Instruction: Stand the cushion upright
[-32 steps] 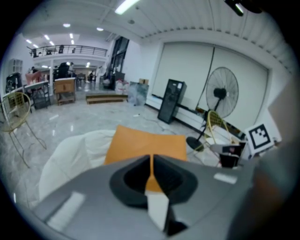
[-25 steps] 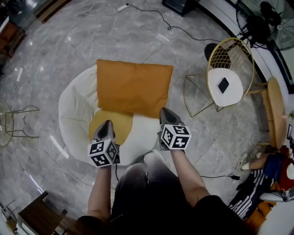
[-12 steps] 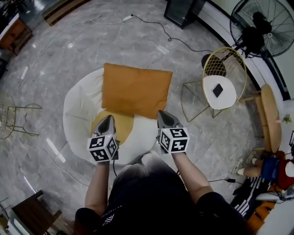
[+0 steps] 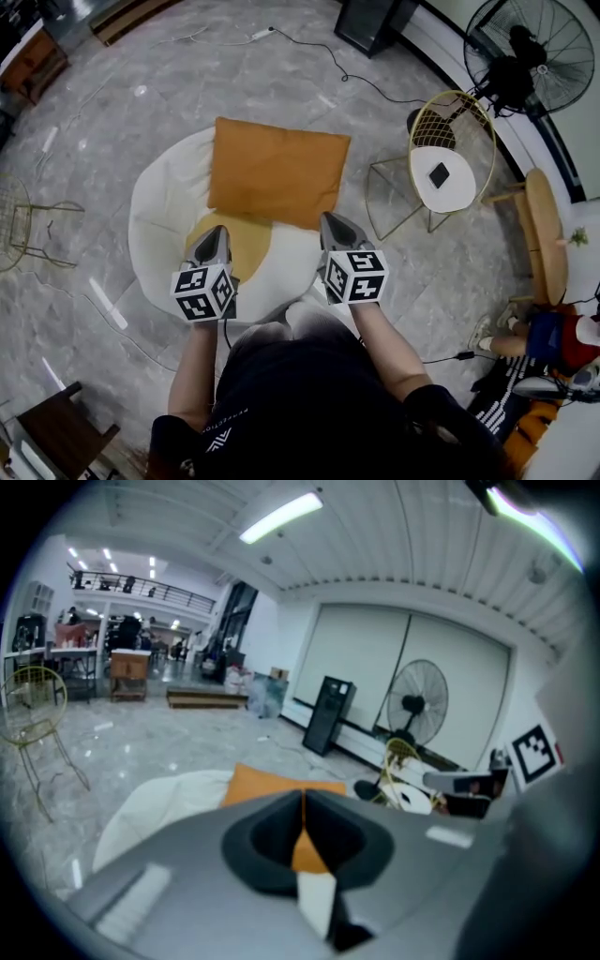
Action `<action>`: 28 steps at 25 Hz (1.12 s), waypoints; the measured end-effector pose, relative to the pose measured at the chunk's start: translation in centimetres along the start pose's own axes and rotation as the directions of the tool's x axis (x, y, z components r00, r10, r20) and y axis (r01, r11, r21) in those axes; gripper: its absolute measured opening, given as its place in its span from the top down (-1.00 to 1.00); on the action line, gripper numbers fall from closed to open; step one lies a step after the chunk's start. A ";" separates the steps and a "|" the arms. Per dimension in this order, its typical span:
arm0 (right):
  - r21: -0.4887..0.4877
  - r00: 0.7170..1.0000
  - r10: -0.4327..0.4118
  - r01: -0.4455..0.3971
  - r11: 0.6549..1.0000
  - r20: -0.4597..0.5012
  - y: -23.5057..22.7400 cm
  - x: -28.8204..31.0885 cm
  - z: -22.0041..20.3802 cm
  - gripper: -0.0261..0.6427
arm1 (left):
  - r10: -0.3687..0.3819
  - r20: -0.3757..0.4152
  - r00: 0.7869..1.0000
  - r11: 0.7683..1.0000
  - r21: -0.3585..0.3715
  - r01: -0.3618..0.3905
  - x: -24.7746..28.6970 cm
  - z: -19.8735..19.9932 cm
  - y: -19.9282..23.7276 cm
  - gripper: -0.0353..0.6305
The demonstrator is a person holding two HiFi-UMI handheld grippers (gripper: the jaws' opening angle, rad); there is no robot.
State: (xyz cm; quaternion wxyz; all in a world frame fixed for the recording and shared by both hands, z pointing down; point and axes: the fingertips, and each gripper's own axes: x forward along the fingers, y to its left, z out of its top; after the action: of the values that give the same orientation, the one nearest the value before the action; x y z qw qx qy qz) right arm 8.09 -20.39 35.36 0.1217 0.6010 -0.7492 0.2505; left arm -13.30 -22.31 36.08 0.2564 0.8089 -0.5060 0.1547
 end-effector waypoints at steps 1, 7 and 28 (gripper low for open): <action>-0.004 1.000 0.001 -0.001 1.000 0.003 0.2 -0.3 0.1 0.94 | 0.000 0.001 1.000 1.000 -0.001 0.000 -0.3 0.0 -0.1 0.86; -0.019 1.000 0.007 -0.006 1.000 0.016 1.1 -1.5 0.6 0.94 | -0.004 0.013 1.000 1.000 -0.004 0.004 -1.7 0.2 -0.5 0.86; -0.009 1.000 0.021 -0.021 1.000 0.013 1.2 -2.8 0.1 0.94 | -0.008 0.042 0.999 1.000 -0.014 0.008 -2.7 0.5 -2.4 0.86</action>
State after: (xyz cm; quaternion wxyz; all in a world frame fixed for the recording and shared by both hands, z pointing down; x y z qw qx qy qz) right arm 7.65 -17.88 33.64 0.1171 0.5943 -0.7572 0.2444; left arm -12.30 -19.74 33.72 0.2521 0.8121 -0.5092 0.1330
